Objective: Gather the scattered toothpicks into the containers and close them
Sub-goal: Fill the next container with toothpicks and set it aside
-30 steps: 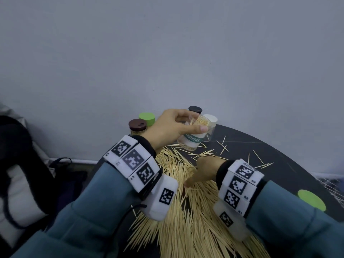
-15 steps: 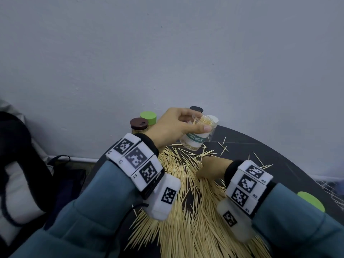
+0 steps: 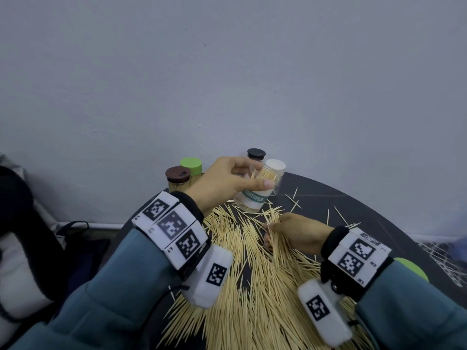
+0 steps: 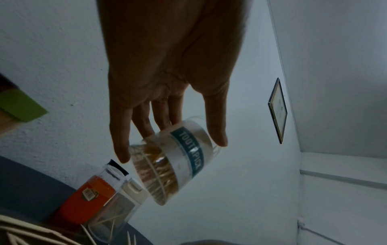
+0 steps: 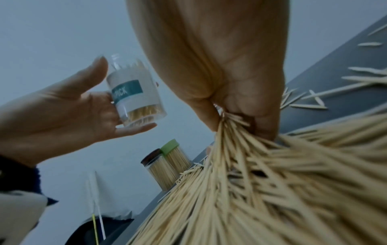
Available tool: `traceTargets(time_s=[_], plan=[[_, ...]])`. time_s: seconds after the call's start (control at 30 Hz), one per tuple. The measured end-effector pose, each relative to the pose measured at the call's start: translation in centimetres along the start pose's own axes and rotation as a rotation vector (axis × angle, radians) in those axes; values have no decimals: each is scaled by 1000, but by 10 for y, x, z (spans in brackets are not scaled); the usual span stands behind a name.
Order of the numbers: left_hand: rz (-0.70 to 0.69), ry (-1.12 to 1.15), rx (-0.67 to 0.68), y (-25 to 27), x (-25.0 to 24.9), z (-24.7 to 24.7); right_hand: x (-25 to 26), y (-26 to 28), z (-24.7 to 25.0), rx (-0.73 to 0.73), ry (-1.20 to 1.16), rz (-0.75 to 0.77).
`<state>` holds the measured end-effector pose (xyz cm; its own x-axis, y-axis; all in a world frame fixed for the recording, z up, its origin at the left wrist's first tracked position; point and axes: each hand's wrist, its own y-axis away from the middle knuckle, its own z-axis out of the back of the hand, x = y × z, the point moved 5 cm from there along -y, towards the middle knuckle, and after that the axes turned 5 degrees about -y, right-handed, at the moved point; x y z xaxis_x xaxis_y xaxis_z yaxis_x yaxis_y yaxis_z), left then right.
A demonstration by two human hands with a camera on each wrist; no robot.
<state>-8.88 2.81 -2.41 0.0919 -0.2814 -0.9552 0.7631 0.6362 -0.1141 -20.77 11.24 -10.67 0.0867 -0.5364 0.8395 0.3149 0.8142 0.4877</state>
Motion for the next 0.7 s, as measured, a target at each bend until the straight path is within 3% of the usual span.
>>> traceTargets(time_s=[0.2,0.47,0.7], plan=[[-25,-39,16,2,1,-8,-9,-5,7,-3,-315,47],[6,-64,52,2,5,-16,-17,-5,17,-7,-481,127],[30,-94,52,4,7,-20,-5,2,28,-68,-558,286]])
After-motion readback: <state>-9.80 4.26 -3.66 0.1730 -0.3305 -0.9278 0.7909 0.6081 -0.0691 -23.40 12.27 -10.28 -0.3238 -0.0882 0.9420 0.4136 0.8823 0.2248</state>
